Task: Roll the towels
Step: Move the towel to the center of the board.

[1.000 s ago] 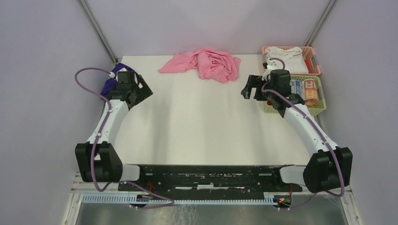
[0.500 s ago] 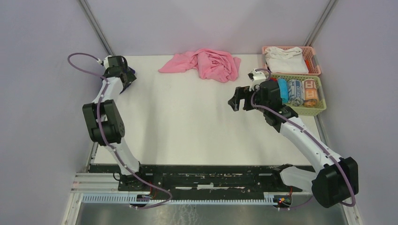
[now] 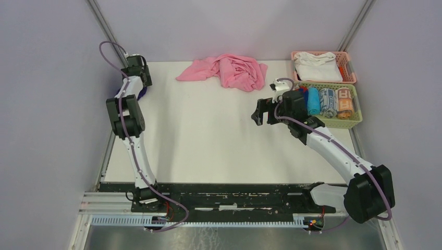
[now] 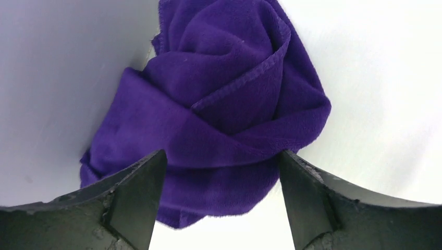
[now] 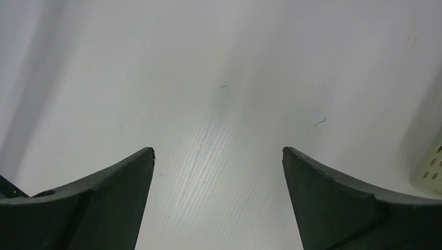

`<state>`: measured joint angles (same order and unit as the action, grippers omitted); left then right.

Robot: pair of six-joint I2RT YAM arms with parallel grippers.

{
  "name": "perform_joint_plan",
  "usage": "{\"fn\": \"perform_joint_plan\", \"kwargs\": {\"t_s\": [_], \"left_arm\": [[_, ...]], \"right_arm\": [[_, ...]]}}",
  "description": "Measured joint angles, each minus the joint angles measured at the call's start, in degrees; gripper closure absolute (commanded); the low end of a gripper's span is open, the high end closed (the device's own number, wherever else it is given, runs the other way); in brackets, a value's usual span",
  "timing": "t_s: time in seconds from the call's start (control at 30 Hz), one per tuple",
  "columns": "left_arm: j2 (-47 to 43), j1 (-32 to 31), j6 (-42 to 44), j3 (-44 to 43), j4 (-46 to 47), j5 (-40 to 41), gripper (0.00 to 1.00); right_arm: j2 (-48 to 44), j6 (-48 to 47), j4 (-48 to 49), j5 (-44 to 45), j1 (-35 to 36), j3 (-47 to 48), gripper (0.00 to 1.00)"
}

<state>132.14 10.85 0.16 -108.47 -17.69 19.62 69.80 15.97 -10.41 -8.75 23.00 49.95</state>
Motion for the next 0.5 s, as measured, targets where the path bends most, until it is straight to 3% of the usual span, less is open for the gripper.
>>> {"fn": "perform_joint_plan", "kwargs": {"t_s": [0.17,0.37,0.5], "left_arm": [[6.1,0.0,2.05,-4.48,-0.9,-0.87,0.52],[6.82,-0.44,2.71,-5.05,-1.05,-4.81,0.94],[4.92,-1.09,1.92,-2.1,-0.2,-6.95,0.97]], "right_arm": [[1.18,-0.39,-0.17,0.02,0.04,0.0,0.01],[1.2,-0.44,-0.44,0.04,0.04,0.0,0.01],[1.22,-0.42,-0.59,0.04,0.04,0.0,0.02]]}}
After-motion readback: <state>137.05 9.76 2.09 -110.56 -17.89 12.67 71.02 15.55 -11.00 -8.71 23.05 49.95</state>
